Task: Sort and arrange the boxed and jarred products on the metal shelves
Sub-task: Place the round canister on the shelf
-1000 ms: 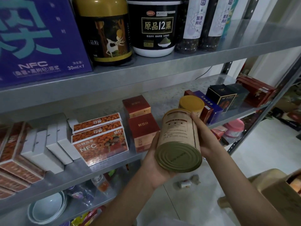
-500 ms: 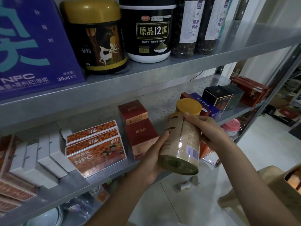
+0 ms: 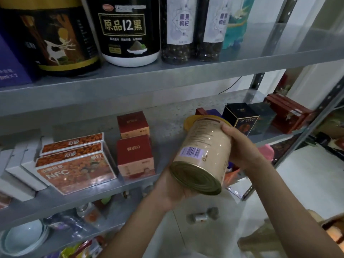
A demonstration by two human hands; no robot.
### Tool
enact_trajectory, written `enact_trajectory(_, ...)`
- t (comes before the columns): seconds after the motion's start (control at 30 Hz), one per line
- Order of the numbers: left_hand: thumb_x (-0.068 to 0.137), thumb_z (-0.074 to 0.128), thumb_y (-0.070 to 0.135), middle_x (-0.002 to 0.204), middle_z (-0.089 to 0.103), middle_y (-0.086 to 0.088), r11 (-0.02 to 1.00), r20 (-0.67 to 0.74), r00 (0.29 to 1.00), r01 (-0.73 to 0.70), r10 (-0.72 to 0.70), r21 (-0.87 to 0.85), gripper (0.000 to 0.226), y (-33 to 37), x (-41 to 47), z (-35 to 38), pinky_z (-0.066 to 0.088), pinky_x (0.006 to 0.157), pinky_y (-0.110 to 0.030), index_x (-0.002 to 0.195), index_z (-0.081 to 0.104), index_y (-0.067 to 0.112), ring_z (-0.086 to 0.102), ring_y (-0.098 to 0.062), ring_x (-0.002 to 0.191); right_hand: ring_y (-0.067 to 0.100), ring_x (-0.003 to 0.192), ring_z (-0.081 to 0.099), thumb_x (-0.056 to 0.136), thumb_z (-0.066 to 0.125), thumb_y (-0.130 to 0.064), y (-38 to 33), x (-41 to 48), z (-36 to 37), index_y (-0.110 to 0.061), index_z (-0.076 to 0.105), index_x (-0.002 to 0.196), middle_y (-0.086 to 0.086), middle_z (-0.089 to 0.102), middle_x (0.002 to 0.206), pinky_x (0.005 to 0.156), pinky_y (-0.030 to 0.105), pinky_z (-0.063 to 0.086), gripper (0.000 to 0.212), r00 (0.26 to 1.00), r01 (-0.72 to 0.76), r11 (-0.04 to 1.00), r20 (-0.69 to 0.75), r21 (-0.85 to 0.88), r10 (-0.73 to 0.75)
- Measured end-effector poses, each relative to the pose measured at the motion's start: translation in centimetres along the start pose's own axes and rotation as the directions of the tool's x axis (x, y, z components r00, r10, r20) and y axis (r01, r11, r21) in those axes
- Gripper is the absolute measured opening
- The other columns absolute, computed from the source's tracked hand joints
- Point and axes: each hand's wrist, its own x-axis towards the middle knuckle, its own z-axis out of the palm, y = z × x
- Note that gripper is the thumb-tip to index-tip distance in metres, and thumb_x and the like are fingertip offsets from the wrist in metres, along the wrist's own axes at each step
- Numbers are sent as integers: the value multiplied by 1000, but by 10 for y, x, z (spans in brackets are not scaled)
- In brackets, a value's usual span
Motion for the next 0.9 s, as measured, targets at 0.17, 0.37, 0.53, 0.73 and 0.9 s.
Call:
enact_trajectory(0.17, 73, 61, 69, 100, 75, 5, 773, -110, 931, -217, 347, 597, 47, 0, 20, 26, 54, 70, -19, 96, 75, 30, 71, -6, 91, 25, 82, 71, 58, 78, -57, -15, -2, -30, -13, 74, 89, 4, 75, 81, 73, 36, 54, 54, 957, -112, 936, -289, -334, 12)
enact_trajectory(0.37, 64, 84, 40, 110, 61, 24, 317, 103, 798, -349, 593, 882, 81, -23, 42, 57, 45, 74, -4, 130, 38, 35, 58, 15, 99, 15, 86, 70, 67, 70, -71, -29, 2, -22, -22, 75, 98, -2, 75, 91, 80, 39, 58, 58, 949, -146, 630, -288, -763, -129)
enact_trajectory(0.53, 57, 84, 18, 110, 61, 10, 330, 41, 685, -401, 727, 854, 75, -26, 44, 54, 49, 71, -10, 115, 42, 39, 62, 7, 96, 3, 97, 60, 68, 72, -64, -44, 22, -17, -37, 70, 109, -29, 57, 94, 79, 16, 50, 49, 999, -53, 631, -35, -774, 42)
enact_trajectory(0.73, 60, 86, 22, 118, 57, 31, 307, 115, 672, -474, 731, 825, 86, -17, 41, 33, 49, 84, -14, 127, 38, 48, 57, 3, 112, 11, 123, 52, 66, 79, -52, -40, 53, -20, -36, 44, 143, -9, 50, 140, 101, 35, 48, 87, 943, -36, 700, 208, -713, 260)
enact_trajectory(0.9, 65, 77, 62, 149, 40, 15, -41, 101, 698, -103, 708, 994, 99, 21, 26, 0, 41, 108, -41, 147, 25, 43, 39, -12, 137, 10, 122, 49, 68, 87, -36, -16, 74, -7, -37, 48, 138, -9, 49, 137, 99, 31, 44, 80, 974, 149, 686, 227, -712, 24)
